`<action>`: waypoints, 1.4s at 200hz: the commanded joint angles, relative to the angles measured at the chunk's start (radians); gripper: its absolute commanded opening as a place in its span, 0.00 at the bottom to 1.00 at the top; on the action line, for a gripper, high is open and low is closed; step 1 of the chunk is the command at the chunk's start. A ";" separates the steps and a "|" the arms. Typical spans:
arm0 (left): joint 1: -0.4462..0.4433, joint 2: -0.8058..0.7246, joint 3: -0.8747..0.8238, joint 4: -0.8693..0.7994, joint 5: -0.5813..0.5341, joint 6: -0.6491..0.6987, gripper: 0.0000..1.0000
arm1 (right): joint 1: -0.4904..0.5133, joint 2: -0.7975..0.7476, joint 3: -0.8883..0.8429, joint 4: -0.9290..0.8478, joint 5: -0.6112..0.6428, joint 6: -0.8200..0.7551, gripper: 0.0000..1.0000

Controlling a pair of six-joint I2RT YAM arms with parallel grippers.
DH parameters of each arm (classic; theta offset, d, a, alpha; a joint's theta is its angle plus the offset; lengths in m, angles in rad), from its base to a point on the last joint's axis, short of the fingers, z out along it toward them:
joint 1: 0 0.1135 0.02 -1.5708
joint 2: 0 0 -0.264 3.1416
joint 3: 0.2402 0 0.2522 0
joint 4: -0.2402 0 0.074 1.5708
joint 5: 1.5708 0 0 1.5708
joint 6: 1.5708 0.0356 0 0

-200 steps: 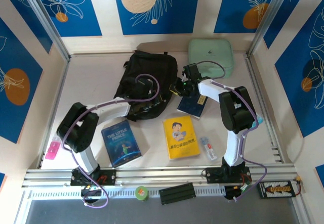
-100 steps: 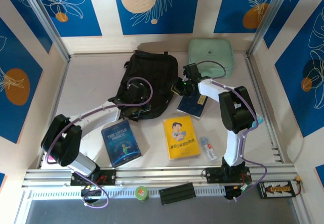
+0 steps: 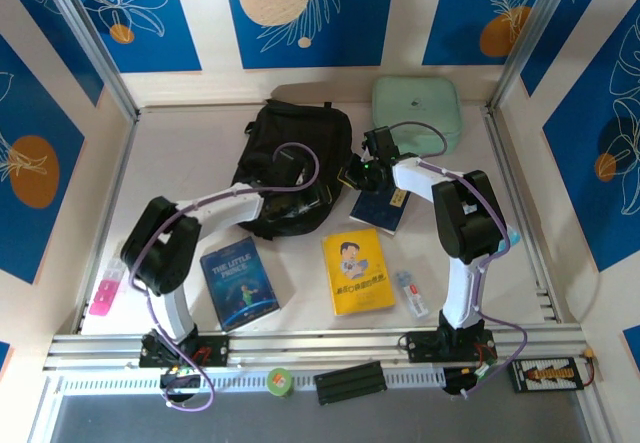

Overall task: Pack the student bag
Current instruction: Unzip the student bag at the top-center of the table.

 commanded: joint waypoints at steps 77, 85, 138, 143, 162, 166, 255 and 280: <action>-0.007 0.156 0.110 0.102 0.073 -0.121 0.26 | -0.004 -0.006 -0.041 -0.006 -0.016 0.011 0.09; -0.006 0.153 0.109 0.101 0.070 -0.119 0.22 | -0.006 -0.007 -0.042 -0.005 -0.016 0.013 0.09; -0.006 0.113 0.092 0.063 0.003 -0.080 0.04 | -0.008 -0.003 -0.038 -0.013 -0.004 0.012 0.09; -0.006 0.108 0.090 0.060 -0.004 -0.077 0.03 | -0.007 -0.003 -0.038 -0.016 -0.001 0.012 0.09; -0.007 0.085 0.082 0.043 -0.035 -0.053 0.00 | -0.007 0.003 -0.032 -0.030 0.009 0.010 0.08; -0.006 0.080 0.081 0.039 -0.039 -0.048 0.00 | -0.008 0.005 -0.031 -0.033 0.010 0.009 0.08; -0.019 -0.117 -0.034 -0.217 -0.152 0.086 0.00 | -0.007 0.052 0.032 -0.106 0.104 0.019 0.00; -0.026 -0.187 -0.047 -0.341 -0.231 0.149 0.00 | -0.006 0.062 0.050 -0.114 0.123 0.025 0.00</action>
